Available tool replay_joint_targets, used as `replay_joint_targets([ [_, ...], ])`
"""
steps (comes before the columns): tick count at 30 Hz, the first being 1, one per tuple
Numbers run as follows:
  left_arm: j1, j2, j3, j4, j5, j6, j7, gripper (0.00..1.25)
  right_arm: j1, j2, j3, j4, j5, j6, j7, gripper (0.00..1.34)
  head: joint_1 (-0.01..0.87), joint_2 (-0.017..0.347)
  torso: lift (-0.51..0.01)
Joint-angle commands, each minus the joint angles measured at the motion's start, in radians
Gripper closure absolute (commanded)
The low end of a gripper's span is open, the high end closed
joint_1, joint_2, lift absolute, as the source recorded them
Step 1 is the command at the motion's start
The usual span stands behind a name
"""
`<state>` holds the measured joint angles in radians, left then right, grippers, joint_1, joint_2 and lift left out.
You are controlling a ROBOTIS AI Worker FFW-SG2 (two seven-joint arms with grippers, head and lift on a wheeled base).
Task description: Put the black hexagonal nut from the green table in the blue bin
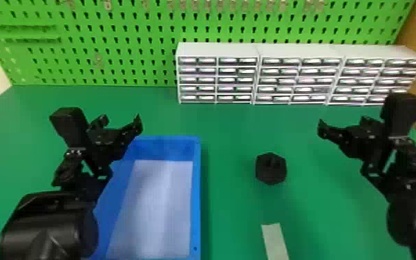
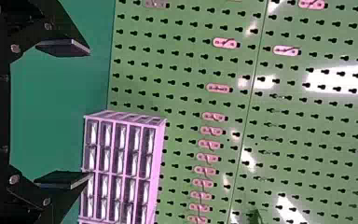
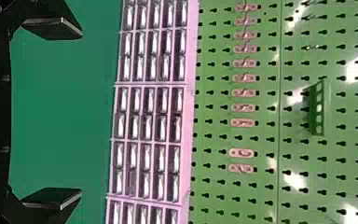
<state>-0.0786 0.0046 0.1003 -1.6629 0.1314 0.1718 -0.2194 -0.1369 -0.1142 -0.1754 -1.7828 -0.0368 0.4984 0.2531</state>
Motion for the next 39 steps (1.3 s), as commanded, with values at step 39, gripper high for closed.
replay_joint_targets([
  [39, -0.001, 0.000, -0.001, 0.000, -0.016, 0.006, 0.000, 0.32, -0.325, -0.056, 0.040, 0.358, -0.137, 0.351, 0.000, 0.11, 0.686, 0.051, -0.097],
])
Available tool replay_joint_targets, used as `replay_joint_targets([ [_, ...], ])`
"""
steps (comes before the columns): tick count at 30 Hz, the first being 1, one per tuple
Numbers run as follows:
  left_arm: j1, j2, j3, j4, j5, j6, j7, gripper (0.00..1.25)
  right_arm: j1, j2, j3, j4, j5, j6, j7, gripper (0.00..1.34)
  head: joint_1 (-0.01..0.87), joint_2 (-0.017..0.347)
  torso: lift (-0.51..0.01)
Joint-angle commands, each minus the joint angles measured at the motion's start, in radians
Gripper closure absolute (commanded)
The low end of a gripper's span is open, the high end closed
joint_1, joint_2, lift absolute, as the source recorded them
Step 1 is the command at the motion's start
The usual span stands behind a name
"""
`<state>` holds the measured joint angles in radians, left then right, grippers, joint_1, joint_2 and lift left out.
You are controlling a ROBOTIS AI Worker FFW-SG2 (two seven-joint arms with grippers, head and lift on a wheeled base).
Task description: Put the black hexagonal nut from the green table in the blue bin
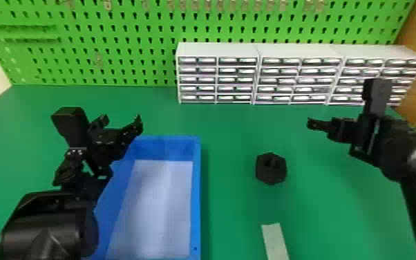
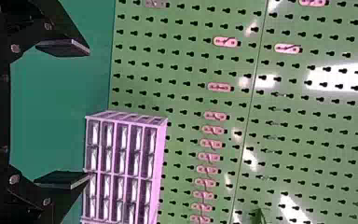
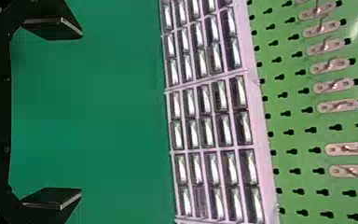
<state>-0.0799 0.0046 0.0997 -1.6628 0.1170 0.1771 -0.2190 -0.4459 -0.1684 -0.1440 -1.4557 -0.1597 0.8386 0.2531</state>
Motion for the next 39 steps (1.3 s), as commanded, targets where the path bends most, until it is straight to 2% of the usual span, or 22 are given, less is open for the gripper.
replay_joint_targets([
  [1, 0.000, 0.000, 0.000, 0.000, -0.002, 0.001, 0.000, 0.32, -0.020, -0.003, 0.015, 0.041, -0.021, 0.014, 0.000, 0.11, 0.686, 0.051, -0.097],
  [11, 0.002, 0.000, 0.000, 0.002, -0.003, 0.001, 0.000, 0.32, -0.074, -0.016, 0.069, 0.115, -0.072, 0.070, 0.000, 0.11, 0.686, 0.051, -0.097],
  [39, 0.003, 0.000, -0.005, 0.002, -0.007, 0.001, 0.001, 0.32, -0.218, 0.003, 0.169, 0.314, -0.101, 0.131, 0.000, 0.11, 0.686, 0.051, -0.097],
])
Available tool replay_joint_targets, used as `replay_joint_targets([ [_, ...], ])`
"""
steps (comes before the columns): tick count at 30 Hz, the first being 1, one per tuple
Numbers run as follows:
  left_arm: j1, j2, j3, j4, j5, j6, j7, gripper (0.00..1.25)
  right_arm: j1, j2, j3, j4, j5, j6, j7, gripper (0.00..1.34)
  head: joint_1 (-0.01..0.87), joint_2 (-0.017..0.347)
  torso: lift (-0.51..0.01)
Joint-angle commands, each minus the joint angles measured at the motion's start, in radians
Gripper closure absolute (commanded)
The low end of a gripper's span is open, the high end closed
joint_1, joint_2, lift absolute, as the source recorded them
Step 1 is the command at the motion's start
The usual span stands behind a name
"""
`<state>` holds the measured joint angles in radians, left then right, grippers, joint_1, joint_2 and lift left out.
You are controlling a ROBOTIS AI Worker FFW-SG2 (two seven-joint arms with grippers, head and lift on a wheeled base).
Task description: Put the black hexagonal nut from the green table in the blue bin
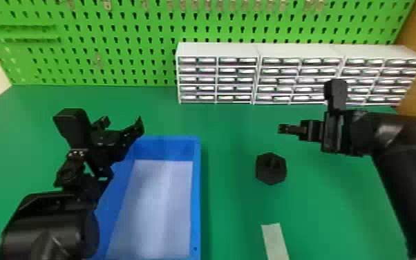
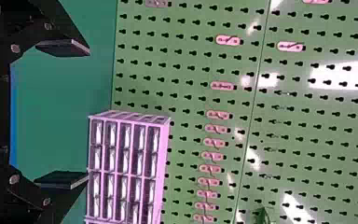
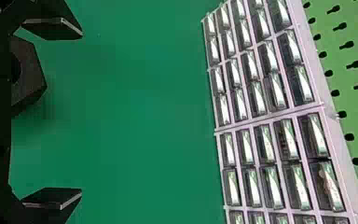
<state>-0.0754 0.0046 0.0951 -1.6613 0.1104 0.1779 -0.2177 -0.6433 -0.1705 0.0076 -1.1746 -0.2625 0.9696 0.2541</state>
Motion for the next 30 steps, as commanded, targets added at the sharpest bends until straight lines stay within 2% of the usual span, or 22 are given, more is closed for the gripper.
replay_joint_targets([
  [1, -0.001, 0.000, 0.000, 0.000, 0.000, 0.000, 0.000, 0.32, -0.027, 0.006, 0.022, 0.044, 0.002, 0.001, -0.001, 0.11, 0.686, 0.051, -0.097],
  [10, -0.001, 0.000, -0.003, 0.000, -0.003, 0.000, 0.001, 0.32, -0.075, 0.017, 0.057, 0.127, 0.016, -0.005, 0.001, 0.11, 0.686, 0.051, -0.097],
  [19, -0.001, 0.000, -0.005, 0.000, -0.003, 0.002, 0.001, 0.32, -0.090, 0.040, 0.061, 0.150, 0.065, 0.041, 0.001, 0.11, 0.686, 0.051, -0.097],
  [30, 0.000, 0.000, -0.005, 0.002, -0.005, 0.002, 0.003, 0.32, -0.092, 0.049, 0.081, 0.177, 0.088, 0.097, -0.001, 0.11, 0.686, 0.051, -0.097],
])
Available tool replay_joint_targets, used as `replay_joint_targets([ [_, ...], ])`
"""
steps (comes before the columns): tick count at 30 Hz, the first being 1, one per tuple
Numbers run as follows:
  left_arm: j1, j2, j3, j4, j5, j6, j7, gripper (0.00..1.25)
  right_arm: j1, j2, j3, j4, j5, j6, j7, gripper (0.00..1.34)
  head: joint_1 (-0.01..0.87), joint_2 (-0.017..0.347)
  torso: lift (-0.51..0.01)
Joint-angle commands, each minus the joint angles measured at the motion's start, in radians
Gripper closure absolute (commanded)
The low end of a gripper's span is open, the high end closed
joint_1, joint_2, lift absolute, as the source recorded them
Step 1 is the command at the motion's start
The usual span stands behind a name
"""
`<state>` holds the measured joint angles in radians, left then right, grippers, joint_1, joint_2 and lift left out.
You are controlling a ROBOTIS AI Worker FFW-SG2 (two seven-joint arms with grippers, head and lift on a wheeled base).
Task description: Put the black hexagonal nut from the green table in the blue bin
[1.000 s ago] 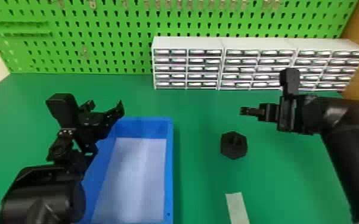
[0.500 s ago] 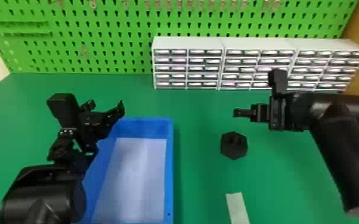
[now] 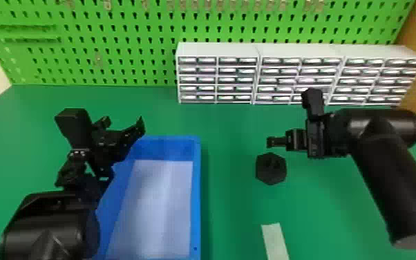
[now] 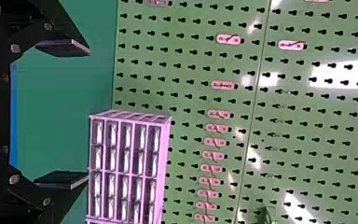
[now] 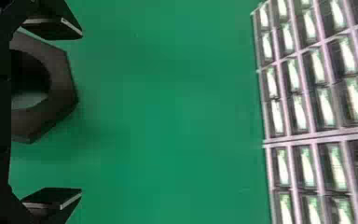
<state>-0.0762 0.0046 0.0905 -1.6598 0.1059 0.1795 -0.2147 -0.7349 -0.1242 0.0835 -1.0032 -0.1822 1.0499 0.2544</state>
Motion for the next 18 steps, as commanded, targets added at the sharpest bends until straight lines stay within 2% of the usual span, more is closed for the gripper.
replay_joint_targets([
  [1, 0.001, 0.000, 0.000, 0.000, 0.000, 0.000, 0.000, 0.32, 0.002, 0.005, 0.002, 0.006, 0.009, 0.024, 0.000, 0.11, 0.686, 0.051, -0.097],
  [6, 0.003, 0.000, 0.000, 0.000, 0.000, 0.000, 0.000, 0.32, -0.001, 0.018, -0.019, 0.006, 0.049, 0.064, -0.001, 0.12, 0.686, 0.051, -0.097],
  [18, 0.007, 0.000, 0.002, 0.000, 0.000, 0.000, 0.000, 0.32, 0.008, 0.015, -0.047, 0.005, 0.056, 0.093, -0.001, 0.15, 0.686, 0.051, -0.097],
])
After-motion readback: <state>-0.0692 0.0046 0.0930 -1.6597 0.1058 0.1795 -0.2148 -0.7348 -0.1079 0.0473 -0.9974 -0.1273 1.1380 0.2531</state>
